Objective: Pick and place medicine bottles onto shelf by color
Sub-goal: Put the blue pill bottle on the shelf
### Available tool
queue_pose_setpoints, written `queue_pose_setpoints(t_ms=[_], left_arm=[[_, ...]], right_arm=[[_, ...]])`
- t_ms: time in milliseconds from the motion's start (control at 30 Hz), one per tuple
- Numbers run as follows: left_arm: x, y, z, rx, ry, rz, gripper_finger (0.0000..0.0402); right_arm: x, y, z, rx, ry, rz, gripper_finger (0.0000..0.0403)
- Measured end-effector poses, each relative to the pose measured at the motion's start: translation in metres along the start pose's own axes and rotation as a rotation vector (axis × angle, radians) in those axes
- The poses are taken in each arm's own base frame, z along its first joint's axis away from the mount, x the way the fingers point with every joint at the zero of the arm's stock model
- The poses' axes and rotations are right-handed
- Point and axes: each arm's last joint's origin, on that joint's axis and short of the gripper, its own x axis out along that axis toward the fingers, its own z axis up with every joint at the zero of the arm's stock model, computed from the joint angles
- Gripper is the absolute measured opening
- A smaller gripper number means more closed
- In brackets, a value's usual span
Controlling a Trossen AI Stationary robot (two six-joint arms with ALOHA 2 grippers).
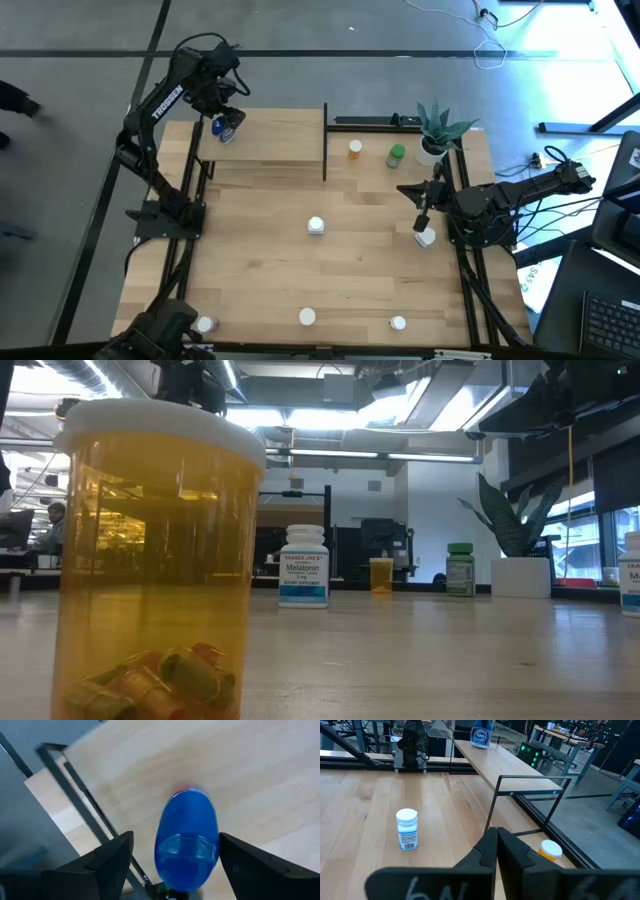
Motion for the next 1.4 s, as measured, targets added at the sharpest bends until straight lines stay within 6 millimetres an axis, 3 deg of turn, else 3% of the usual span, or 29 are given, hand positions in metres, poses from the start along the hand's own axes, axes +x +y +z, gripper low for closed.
queue_pose_setpoints(t_ms=[400,567,733,1067,1400], left_arm=[[-0.045,-0.005,0.001,0.061,-0.153,-0.011,0.0283],[-0.060,-0.029,-0.002,0.119,-0.211,-0.039,0.0282],[-0.068,-0.067,-0.011,0.169,-0.229,-0.087,0.0280],[-0.050,-0.140,-0.043,0.237,-0.165,-0.037,0.0280],[-0.005,-0.165,-0.067,0.281,-0.026,0.087,0.0279]], right_arm=[[0.000,0.000,0.000,0.000,0.000,0.000,0.0014],[0.000,0.000,0.000,0.000,0.000,0.000,0.0014],[0.000,0.000,0.000,0.000,0.000,0.000,0.0014],[0.000,0.000,0.000,0.000,0.000,0.000,0.0014],[0.000,0.000,0.000,0.000,0.000,0.000,0.0014]])
